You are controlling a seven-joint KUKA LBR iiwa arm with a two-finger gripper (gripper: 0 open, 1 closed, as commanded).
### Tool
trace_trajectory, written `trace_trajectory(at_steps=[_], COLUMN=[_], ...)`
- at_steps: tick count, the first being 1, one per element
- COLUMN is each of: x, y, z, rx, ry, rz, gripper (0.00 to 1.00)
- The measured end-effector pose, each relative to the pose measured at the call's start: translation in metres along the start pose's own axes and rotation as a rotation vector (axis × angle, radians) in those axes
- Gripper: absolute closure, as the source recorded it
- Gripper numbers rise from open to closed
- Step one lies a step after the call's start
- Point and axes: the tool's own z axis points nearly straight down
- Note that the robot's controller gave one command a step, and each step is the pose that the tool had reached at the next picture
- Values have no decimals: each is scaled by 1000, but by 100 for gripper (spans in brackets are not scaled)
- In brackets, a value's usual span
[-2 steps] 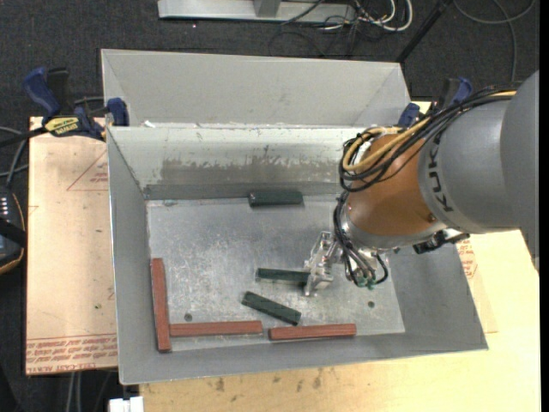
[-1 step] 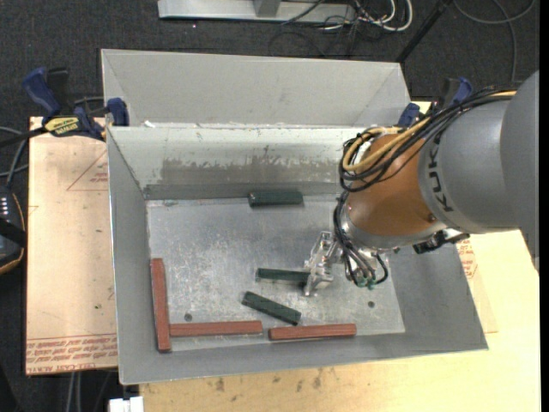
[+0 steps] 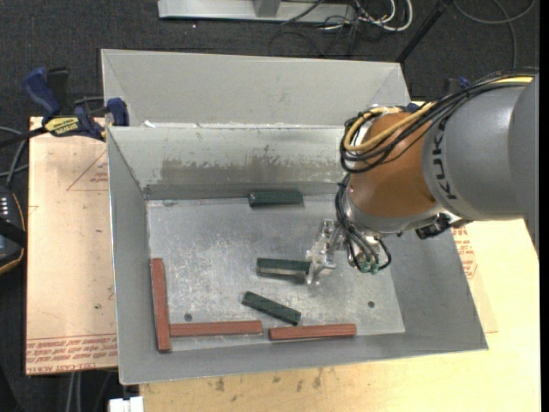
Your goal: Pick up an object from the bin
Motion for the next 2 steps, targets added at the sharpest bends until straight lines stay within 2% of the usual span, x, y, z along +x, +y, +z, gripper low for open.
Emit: trace_trajectory(at_steps=[1,2], x=[7,-3], y=[9,15], z=[-53,-133], rx=[1,1], ry=[5,-2], rz=[-17,-52], gripper=[100,100])
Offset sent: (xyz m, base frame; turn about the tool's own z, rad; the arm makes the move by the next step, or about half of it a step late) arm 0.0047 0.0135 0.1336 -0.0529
